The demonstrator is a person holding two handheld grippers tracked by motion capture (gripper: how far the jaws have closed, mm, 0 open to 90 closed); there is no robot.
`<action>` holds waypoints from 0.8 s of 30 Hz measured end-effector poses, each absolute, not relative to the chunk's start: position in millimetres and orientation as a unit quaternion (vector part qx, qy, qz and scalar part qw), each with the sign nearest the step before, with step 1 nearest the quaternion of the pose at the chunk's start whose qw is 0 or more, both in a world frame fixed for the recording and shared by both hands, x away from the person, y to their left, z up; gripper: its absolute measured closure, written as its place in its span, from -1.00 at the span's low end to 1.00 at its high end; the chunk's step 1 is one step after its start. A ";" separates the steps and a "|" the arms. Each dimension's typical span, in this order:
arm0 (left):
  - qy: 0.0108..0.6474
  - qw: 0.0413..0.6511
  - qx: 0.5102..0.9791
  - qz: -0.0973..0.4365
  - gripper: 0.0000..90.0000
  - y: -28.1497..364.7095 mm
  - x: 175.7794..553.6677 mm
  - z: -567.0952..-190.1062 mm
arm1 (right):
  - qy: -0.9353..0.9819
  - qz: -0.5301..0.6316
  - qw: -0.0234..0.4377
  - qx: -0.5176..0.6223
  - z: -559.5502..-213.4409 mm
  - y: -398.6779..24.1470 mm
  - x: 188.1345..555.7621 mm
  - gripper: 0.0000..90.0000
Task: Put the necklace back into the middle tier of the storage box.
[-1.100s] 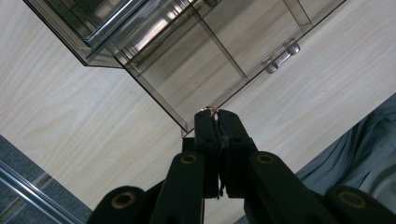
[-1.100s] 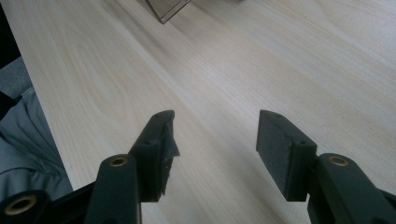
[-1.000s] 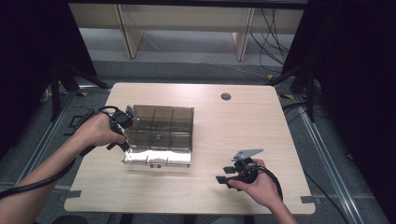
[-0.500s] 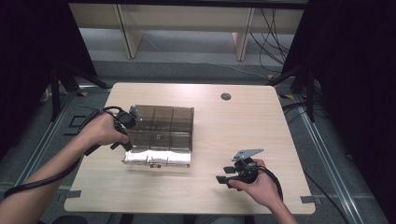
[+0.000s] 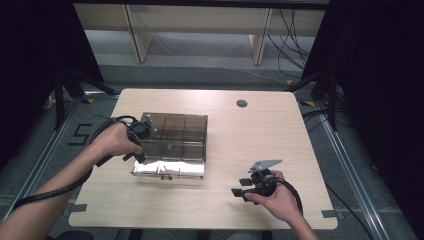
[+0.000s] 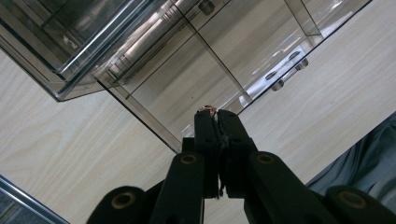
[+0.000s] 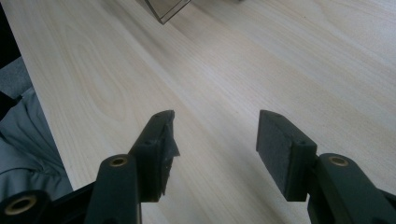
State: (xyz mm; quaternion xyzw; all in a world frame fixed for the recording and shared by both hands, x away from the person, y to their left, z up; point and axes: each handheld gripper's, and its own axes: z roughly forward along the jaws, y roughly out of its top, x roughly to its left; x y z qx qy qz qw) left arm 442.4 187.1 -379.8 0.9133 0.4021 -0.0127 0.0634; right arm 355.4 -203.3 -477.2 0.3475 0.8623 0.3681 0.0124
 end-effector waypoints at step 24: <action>0.405 0.060 0.912 -0.013 0.93 179.8 447.6 -388.7 | 0.862 0.369 0.013 0.347 -477.0 -203.3 355.5 0.05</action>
